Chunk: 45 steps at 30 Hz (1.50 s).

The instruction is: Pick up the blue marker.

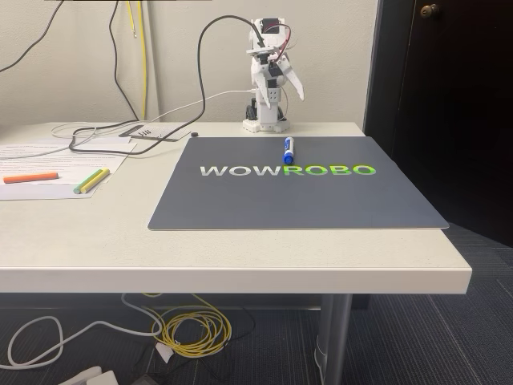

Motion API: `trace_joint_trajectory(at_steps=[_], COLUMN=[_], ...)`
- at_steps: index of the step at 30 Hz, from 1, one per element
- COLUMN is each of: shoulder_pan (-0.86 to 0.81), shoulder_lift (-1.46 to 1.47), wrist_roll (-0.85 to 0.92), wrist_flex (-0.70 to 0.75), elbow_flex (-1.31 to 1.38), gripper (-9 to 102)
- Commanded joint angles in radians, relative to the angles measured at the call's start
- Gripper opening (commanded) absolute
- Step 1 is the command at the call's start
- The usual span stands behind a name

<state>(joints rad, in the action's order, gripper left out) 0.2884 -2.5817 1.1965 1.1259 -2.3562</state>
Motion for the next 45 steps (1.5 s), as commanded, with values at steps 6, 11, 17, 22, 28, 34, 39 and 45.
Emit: trace_joint_trajectory(at_steps=[6,11,17,22,28,34,39,45], shoulder_pan=[0.021,0.031,0.018,0.021,0.018,0.012,0.011,0.014], shoulder_lift=[0.201,0.324,0.430,0.509,0.643,0.723,0.767,0.827], wrist_roll=[0.100,0.129,0.183,0.196,0.215,0.242,0.256,0.256], wrist_flex=[0.009,-0.025,-0.066,-0.117,-0.195,-0.238,-0.270,-0.330], elbow_flex=[0.101,0.114,0.092,0.078,0.078,0.078,0.078,0.078], gripper=[42,53,53,54,54,53,50,49])
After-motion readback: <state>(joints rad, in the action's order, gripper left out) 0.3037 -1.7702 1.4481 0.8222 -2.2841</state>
